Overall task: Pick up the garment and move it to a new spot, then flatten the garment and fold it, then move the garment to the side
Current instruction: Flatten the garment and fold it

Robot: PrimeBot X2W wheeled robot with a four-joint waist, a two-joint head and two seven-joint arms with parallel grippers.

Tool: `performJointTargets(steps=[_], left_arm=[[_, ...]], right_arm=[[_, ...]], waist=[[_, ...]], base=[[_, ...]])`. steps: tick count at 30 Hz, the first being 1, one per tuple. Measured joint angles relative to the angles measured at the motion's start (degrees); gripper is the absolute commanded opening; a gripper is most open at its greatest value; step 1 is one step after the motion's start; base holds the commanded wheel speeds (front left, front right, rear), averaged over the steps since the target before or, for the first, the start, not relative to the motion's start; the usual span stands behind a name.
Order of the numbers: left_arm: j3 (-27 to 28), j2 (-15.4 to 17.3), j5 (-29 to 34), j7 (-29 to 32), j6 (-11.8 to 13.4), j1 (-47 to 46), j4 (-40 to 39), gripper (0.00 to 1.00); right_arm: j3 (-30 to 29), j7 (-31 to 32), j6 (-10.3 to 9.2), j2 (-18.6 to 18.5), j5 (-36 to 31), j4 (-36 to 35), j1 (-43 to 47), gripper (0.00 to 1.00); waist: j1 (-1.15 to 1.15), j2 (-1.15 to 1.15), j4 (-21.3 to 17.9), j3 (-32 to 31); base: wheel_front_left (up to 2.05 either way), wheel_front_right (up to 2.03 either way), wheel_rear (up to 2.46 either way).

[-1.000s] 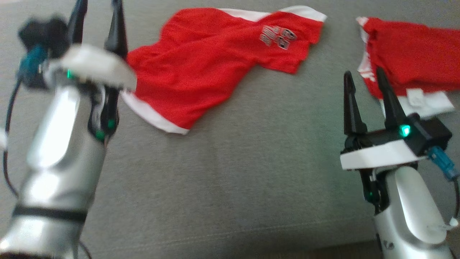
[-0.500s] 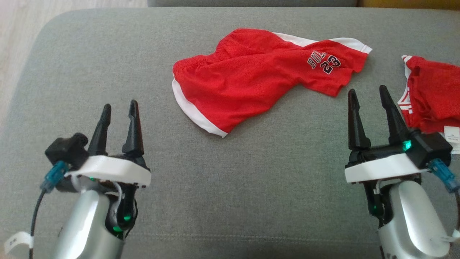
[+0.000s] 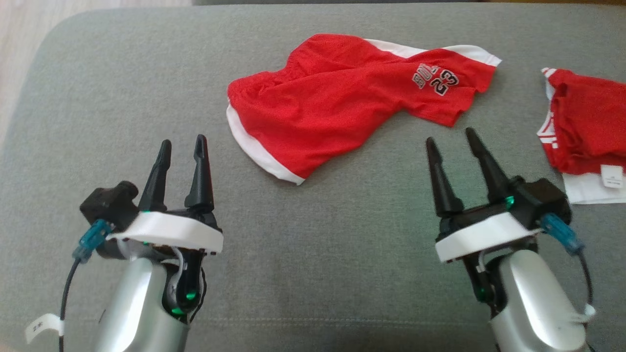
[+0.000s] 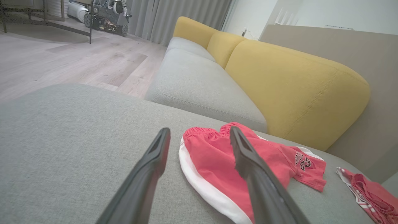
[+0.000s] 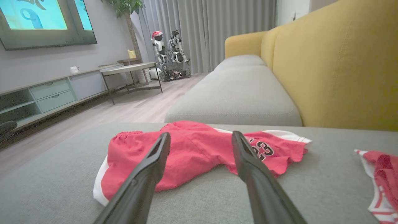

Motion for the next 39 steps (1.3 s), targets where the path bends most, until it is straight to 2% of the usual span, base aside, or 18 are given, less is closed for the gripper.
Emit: performJointTargets(steps=[4,9,12,17,23,29,30,31,32,33,39], left_arm=[[0.4,-0.6,0.7,0.0,-0.5,0.0,0.3,1.0],[0.7,-1.1,1.2,0.0,-1.2,0.0,0.7,1.0],[0.8,-1.2,1.2,0.0,-1.3,0.0,0.8,1.0],[0.5,-1.3,0.4,0.0,-1.3,0.0,0.8,1.0],[-0.8,-1.4,-0.9,0.0,-1.1,0.0,0.4,1.0],[-1.5,-1.4,-2.0,0.0,-0.2,-0.3,-0.2,1.0],[-1.6,-1.4,-2.0,0.0,-0.1,-0.3,-0.2,1.0],[-1.7,-1.4,-2.0,0.0,0.0,-0.3,-0.2,1.0],[-1.9,-1.4,-2.0,0.0,0.1,-0.3,-0.2,1.0],[-2.1,-1.4,-2.0,0.0,0.2,-0.3,-0.2,1.0],[-1.9,-1.4,-1.9,0.0,0.2,-0.2,-0.1,1.0]], right_arm=[[2.2,3.4,0.0,0.0,1.7,2.8,-1.2,1.0],[3.8,8.9,0.0,0.0,7.8,8.5,-4.9,1.0],[3.7,11.6,0.0,-0.1,12.2,11.8,-7.4,1.0],[2.4,15.5,0.0,-0.1,15.4,17.6,-11.6,1.0],[-0.8,17.1,0.0,-0.3,16.0,23.6,-15.1,1.0],[-1.3,17.6,0.0,-0.4,15.7,27.1,-17.3,1.0],[-1.0,17.6,0.0,-0.4,15.9,27.5,-17.6,0.92],[-0.7,17.6,0.0,-0.4,16.1,27.8,-18.0,0.26],[-0.4,17.4,0.0,-0.4,16.2,28.0,-18.2,0.26],[0.0,17.3,0.0,-0.5,16.2,28.3,-18.4,0.0],[2.7,15.2,0.0,-2.7,15.1,28.4,-18.3,0.0]], waist=[[0.0,0.0,1.3,0.7],[0.0,0.0,3.6,1.6],[0.0,0.0,5.3,2.2],[0.0,0.0,8.2,3.4],[0.0,0.0,11.0,4.8],[0.0,0.0,12.9,5.9],[0.0,0.0,12.9,5.9],[0.0,0.0,13.0,5.9],[0.0,0.0,13.0,5.9],[0.0,0.0,13.0,5.7],[0.0,0.0,12.1,3.8]], base=[[0.0,0.0,0.0],[0.0,0.0,0.0],[0.0,0.0,0.0],[0.0,0.0,0.0],[0.0,0.0,0.0],[0.0,0.0,0.0],[0.0,0.0,0.0],[0.0,0.0,0.0],[0.0,0.0,0.0],[0.0,0.0,0.0],[0.0,0.0,0.0]])
